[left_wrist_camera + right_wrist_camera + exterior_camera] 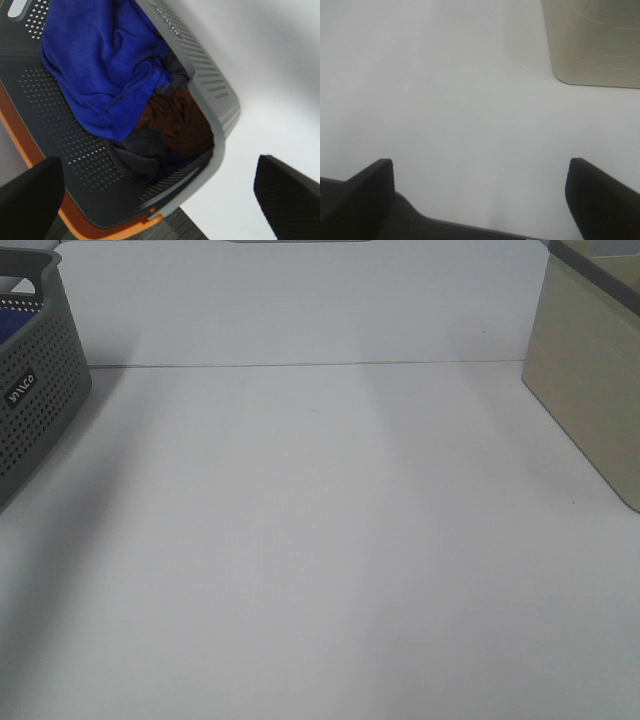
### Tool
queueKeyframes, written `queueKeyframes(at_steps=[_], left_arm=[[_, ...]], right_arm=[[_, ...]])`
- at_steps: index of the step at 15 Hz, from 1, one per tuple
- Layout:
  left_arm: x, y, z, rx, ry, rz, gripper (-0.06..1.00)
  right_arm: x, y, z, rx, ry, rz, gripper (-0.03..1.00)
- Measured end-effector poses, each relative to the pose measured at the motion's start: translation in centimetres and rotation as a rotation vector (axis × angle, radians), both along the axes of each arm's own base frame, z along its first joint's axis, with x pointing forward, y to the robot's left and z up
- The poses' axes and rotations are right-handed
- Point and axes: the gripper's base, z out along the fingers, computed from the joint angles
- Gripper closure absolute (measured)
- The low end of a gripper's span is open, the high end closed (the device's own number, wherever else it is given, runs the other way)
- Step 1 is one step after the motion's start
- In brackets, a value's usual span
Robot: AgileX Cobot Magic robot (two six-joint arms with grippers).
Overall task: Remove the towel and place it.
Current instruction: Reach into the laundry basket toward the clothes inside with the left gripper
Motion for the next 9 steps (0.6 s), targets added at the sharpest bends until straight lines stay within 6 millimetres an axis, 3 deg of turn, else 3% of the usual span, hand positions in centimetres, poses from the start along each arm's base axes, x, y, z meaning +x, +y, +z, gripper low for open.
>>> queueKeyframes(at_steps=[4, 6, 9], left_arm=[[5.2, 3.1, -0.5, 0.098, 0.037, -0.022, -0.02], [7.1, 5.7, -2.1, 0.129, 0.065, -0.014, -0.02], [9.8, 9.4, -6.5, 0.176, 0.111, -0.041, -0.02]], right_arm=[[0.0, 0.0, 0.0, 0.001, 0.000, 0.001, 0.07], [0.0, 0.0, 0.0, 0.001, 0.000, 0.001, 0.07], [0.0, 0.0, 0.0, 0.001, 0.000, 0.001, 0.07]])
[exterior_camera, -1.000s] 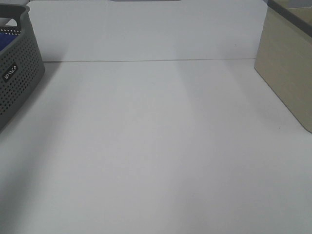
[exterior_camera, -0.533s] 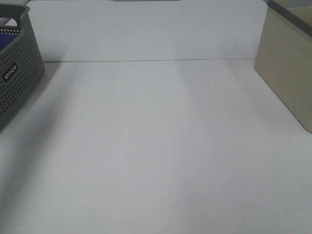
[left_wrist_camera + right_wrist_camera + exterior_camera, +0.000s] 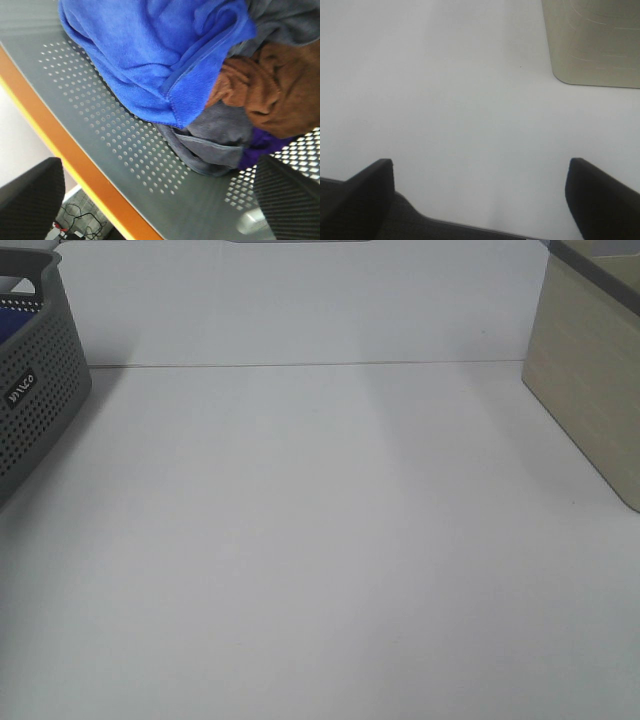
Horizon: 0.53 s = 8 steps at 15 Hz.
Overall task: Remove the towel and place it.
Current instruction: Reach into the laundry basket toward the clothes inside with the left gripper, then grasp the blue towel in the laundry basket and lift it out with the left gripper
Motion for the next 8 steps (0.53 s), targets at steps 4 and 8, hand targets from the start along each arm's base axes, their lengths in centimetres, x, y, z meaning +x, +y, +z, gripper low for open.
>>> queueKeyframes(at_steps=[4, 8], left_arm=[[3.9, 1.8, -6.6, 0.065, 0.033, -0.085, 0.00], [5.1, 2.3, -10.9, 0.080, 0.117, -0.123, 0.00]], right_arm=[[0.0, 0.0, 0.0, 0.000, 0.000, 0.000, 0.07], [0.0, 0.0, 0.0, 0.000, 0.000, 0.000, 0.07]])
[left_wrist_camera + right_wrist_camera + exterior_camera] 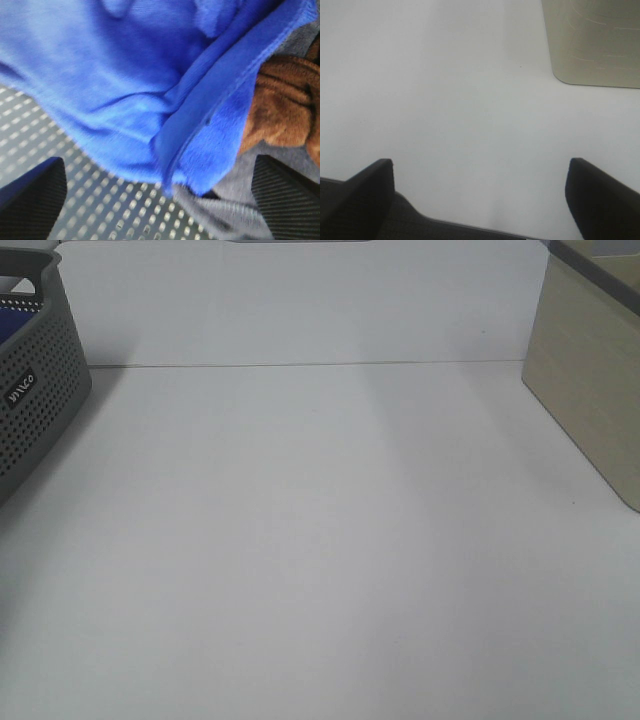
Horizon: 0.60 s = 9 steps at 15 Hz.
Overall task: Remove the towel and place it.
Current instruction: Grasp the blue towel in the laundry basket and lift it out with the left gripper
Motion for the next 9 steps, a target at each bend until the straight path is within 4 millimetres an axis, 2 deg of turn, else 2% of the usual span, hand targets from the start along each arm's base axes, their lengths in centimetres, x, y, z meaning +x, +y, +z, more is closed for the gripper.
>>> queueKeyframes(at_steps=[2, 5, 6, 8, 9], left_arm=[[0.5, 0.1, -1.6, -0.005, 0.016, -0.008, 0.00], [0.8, 0.1, -2.3, -0.005, 0.011, -0.015, 0.04], [0.8, 0.1, -2.3, -0.005, 0.012, -0.016, 0.10], [0.8, 0.0, -2.4, -0.007, 0.013, -0.018, 0.33], [0.9, -0.2, -2.4, -0.007, 0.013, -0.022, 0.39]], right_arm=[[0.0, 0.0, 0.0, 0.000, 0.000, 0.000, 0.07], [0.0, 0.0, 0.0, 0.000, 0.000, 0.000, 0.07], [0.0, 0.0, 0.0, 0.000, 0.000, 0.000, 0.07], [0.0, 0.0, 0.0, 0.000, 0.000, 0.000, 0.07], [0.0, 0.0, 0.0, 0.000, 0.000, 0.000, 0.07]])
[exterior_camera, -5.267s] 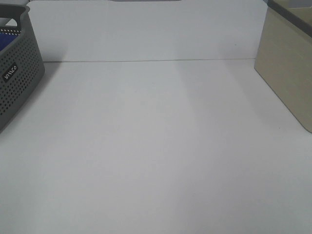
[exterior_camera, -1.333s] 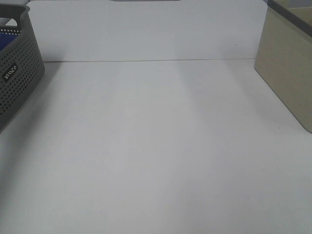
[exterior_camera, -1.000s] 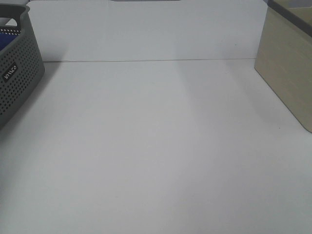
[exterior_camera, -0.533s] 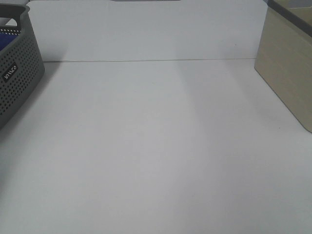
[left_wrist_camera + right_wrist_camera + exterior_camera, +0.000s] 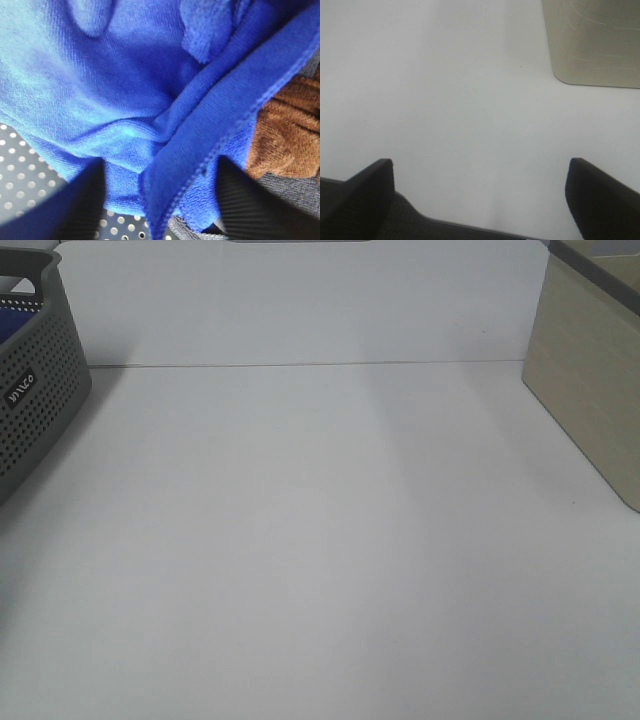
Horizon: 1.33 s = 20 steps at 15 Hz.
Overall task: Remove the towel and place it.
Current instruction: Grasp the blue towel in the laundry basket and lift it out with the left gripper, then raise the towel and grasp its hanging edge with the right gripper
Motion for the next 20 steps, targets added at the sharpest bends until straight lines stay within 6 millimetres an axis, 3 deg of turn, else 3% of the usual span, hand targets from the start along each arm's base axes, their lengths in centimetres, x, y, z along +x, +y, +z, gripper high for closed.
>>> queueKeyframes(at_steps=[3, 7, 10, 12, 14, 17, 20], left_arm=[[0.2, -0.7, 0.0, -0.007, -0.003, -0.012, 0.64], [0.3, -1.2, 0.0, -0.027, -0.010, -0.010, 0.70], [0.2, -0.9, 0.0, 0.015, 0.008, -0.023, 0.94], [-0.1, -0.5, 0.3, 0.060, 0.038, -0.020, 0.94], [-0.3, -0.8, 2.7, 0.077, 0.002, 0.022, 0.94], [-1.6, -3.4, 10.0, 0.098, -0.145, 0.008, 0.94], [-3.3, -5.5, 14.7, 0.110, -0.247, -0.021, 0.94]], right_arm=[[0.0, 0.0, 0.0, 0.000, 0.000, 0.000, 0.07], [0.0, 0.0, 0.0, 0.000, 0.000, 0.000, 0.07], [0.0, 0.0, 0.0, 0.000, 0.000, 0.000, 0.07], [0.0, 0.0, 0.0, 0.000, 0.000, 0.000, 0.07], [0.0, 0.0, 0.0, 0.000, 0.000, 0.000, 0.07], [0.0, 0.0, 0.0, 0.001, 0.000, 0.001, 0.07], [0.0, 0.0, 0.0, 0.001, 0.000, 0.001, 0.07]])
